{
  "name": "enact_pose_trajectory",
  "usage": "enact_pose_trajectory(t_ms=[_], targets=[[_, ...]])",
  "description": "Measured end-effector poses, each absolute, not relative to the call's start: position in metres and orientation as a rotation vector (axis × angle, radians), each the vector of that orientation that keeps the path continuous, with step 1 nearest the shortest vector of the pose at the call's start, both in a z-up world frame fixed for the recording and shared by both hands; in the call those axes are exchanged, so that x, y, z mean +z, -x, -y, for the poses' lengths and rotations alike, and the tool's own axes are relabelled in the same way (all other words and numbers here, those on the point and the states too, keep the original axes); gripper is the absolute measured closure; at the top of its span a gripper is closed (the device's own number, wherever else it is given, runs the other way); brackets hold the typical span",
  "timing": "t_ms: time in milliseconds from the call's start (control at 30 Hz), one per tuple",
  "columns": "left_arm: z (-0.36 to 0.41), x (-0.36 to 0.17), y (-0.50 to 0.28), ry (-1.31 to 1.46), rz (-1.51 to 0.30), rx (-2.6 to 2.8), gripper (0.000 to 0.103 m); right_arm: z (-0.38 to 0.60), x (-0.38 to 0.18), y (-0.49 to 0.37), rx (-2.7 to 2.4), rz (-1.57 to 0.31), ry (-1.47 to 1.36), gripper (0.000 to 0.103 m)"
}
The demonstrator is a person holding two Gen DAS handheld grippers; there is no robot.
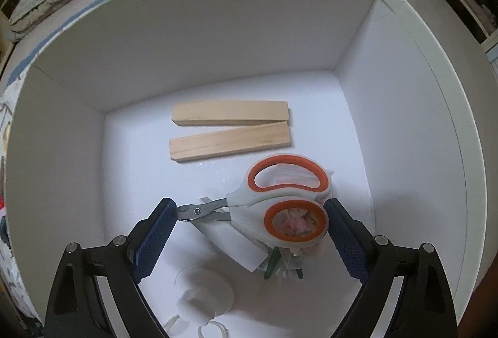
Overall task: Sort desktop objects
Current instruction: 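Carry the orange-handled scissors with the right tool over the white box, then open the right tool to drop the scissors into the box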
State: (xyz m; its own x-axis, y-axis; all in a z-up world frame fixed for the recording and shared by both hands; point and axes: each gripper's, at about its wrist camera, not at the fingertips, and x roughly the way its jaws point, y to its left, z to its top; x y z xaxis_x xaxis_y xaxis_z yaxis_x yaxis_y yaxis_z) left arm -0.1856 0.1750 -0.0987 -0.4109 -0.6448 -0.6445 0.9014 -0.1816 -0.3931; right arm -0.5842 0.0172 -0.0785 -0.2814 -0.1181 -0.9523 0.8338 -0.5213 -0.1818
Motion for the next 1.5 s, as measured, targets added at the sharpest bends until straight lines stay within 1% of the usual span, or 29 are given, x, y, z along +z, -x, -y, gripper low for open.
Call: enact_pose_trajectory(t_ms=[300,500,533,567,800,967,1033,1333,1500], targets=[[-0.173,-0.09,0.191,-0.405,-0.91,-1.815,0.077,-0.022,-0.087,0.584,-1.812,-0.972,-1.365,0.008],[-0.168,-0.083,0.197,-0.405,-0.91,-1.832,0.077,-0.031,-0.073,0.584,-1.78,-0.939,-1.378,0.007],[-0.167,-0.081,0.198,-0.402,-0.909,-1.838,0.077,-0.034,-0.064,0.584,-1.773,-0.917,-1.365,0.001],[-0.165,-0.079,0.199,-0.399,-0.909,-1.843,0.077,-0.037,-0.055,0.583,-1.765,-0.894,-1.345,0.0],[-0.154,-0.054,0.212,-0.362,-0.887,-1.901,0.077,-0.077,0.025,0.572,-1.782,-0.725,-1.168,0.0],[-0.144,-0.038,0.229,-0.345,-0.883,-1.947,0.077,-0.126,0.072,0.548,-1.805,-0.653,-0.952,0.0],[-0.138,-0.03,0.239,-0.343,-0.874,-1.97,0.077,-0.122,0.071,0.548,-1.815,-0.617,-0.892,0.0],[-0.09,0.016,0.301,-0.332,-0.83,-2.07,0.077,-0.191,0.065,0.522,-1.791,-0.461,-0.757,0.0],[-0.049,0.028,0.331,-0.343,-0.916,-2.045,0.078,-0.216,0.058,0.52,-1.832,-0.425,-0.705,0.0]])
